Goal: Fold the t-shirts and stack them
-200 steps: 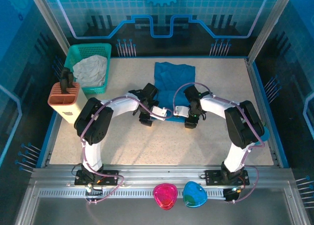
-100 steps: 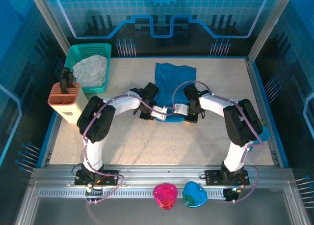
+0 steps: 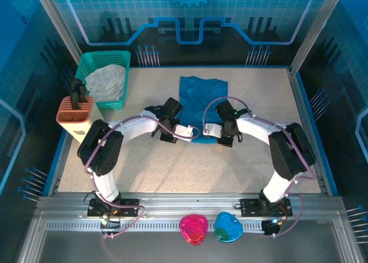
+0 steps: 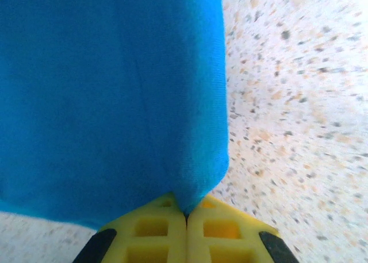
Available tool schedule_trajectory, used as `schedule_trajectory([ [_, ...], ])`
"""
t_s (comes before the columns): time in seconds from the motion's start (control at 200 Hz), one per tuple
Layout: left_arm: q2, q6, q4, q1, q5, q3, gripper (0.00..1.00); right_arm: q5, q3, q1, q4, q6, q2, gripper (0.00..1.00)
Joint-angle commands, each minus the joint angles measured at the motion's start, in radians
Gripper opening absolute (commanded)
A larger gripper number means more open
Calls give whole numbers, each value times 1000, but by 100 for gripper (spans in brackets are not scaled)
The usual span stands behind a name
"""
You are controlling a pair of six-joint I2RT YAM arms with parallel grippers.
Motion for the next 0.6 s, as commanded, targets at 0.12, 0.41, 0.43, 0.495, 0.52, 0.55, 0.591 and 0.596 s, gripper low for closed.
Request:
schedule_trajectory([
  [0.12,-197,-109,-46,-65,24,-72,0,-18,-52,41,-132,19,-236,0],
  [0.41,-401,-193,-75,-196,3,-155,0,33,-113,124,-258,92,-523,0],
  [0.43,-414,-197,-82,-201,4,-154,0,34,-111,130,-268,98,-537,0],
  [0.495,-449,-207,-110,-210,1,-145,0,38,-106,142,-302,114,-583,0],
  [0.52,-461,-210,-121,-212,2,-142,0,38,-104,147,-313,121,-600,0],
  [0.55,-474,-213,-130,-214,1,-139,0,42,-102,150,-321,126,-615,0],
  [0.591,-490,-214,-138,-214,1,-137,0,51,-100,153,-323,136,-632,0],
  [0.596,-492,-214,-139,-214,1,-136,0,53,-99,153,-324,138,-633,0],
])
